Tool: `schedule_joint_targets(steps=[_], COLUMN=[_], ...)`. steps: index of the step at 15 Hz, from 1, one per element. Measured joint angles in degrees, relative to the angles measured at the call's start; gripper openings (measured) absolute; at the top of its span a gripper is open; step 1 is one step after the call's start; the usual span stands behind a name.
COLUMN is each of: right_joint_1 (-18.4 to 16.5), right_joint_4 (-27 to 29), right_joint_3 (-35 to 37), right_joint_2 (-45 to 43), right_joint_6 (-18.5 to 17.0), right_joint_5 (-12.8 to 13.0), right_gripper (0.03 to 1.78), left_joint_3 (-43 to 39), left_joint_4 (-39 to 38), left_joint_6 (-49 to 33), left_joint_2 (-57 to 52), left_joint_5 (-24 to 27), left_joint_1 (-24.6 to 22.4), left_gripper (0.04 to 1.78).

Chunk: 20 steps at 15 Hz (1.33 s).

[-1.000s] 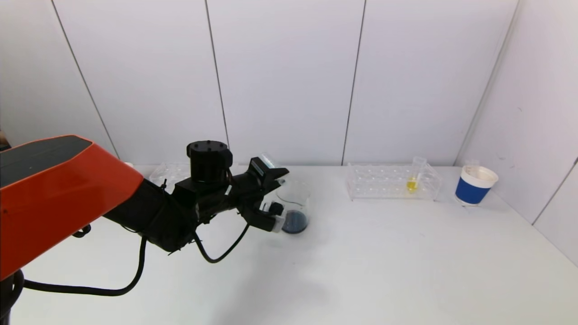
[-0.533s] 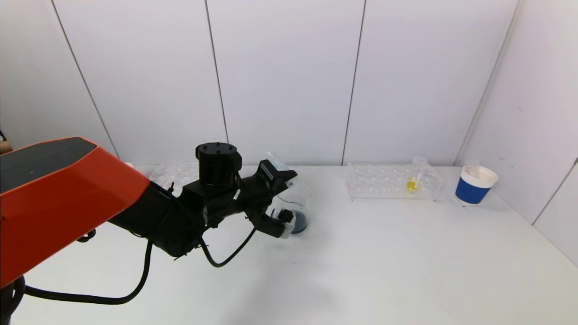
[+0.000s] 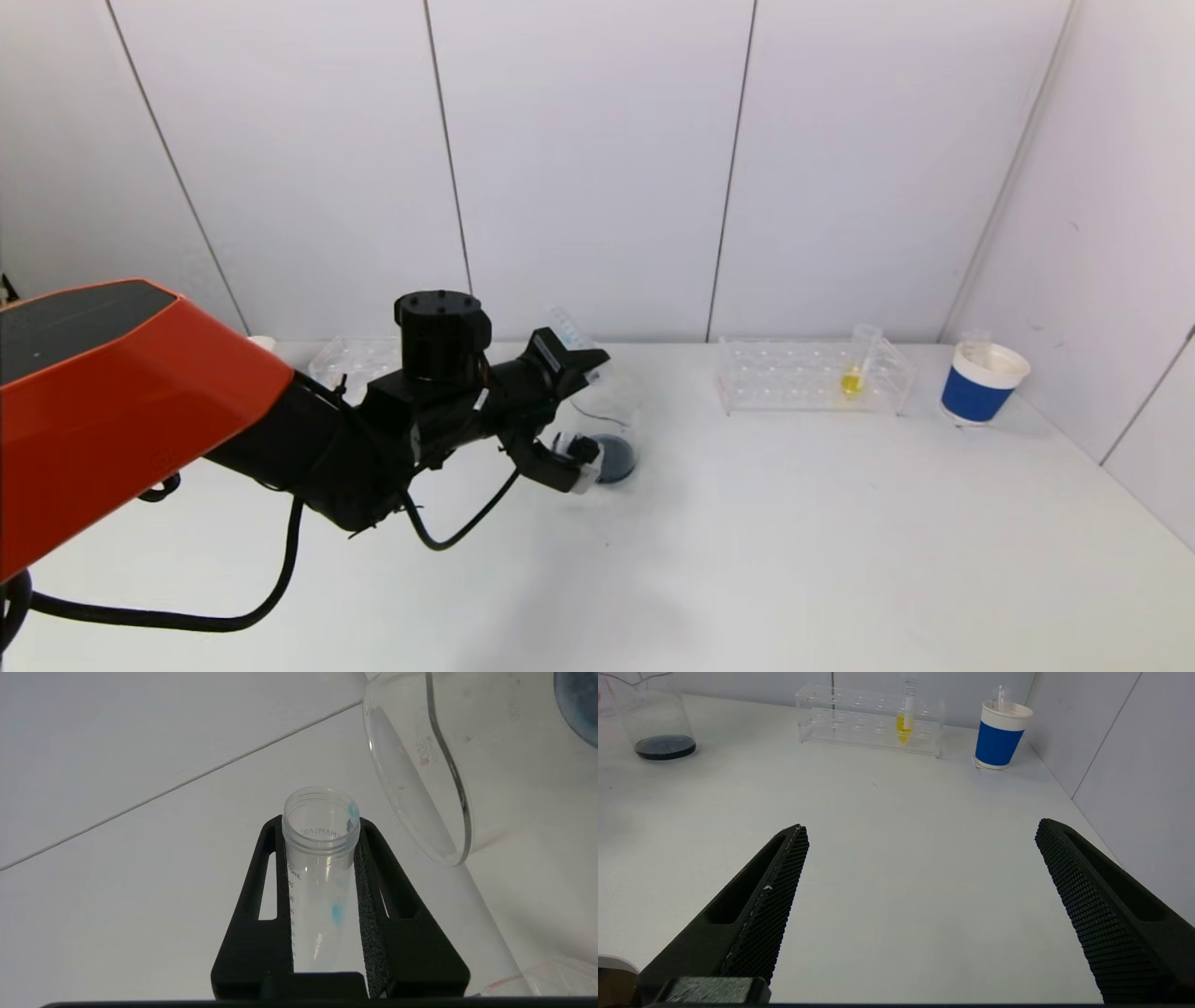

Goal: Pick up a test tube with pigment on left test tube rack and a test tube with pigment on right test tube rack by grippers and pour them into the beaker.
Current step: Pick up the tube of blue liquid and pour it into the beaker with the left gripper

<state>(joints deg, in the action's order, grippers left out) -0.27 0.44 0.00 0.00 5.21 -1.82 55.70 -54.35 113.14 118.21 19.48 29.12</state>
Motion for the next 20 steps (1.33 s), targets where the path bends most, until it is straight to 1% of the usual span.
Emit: schedule_joint_targets(steps=[4,8,15,20], right_joint_1=[0.0,0.0,0.0,0.0], right_joint_4=[0.0,0.0,0.0,0.0], right_joint_3=[0.0,0.0,0.0,0.0], right_joint_2=[0.0,0.0,0.0,0.0], right_joint_6=[0.0,0.0,0.0,0.0], right_joint_5=[0.0,0.0,0.0,0.0], right_gripper=[1.77,1.77,1.77,1.77], left_joint_3=[-1.0,-2.2,-2.2,-1.5], left_joint_4=[0.0,-0.1,-0.3,-0.1], left_joint_6=[2.8,4.3,4.1,2.2], left_joint_2=[-1.0,-1.7,-2.2,-4.6], left_joint_5=[0.0,0.1,0.4,1.1], left_joint_1=[-1.5,-1.6,-1.7,-2.4], left_gripper=[0.42,0.42,0.42,0.42])
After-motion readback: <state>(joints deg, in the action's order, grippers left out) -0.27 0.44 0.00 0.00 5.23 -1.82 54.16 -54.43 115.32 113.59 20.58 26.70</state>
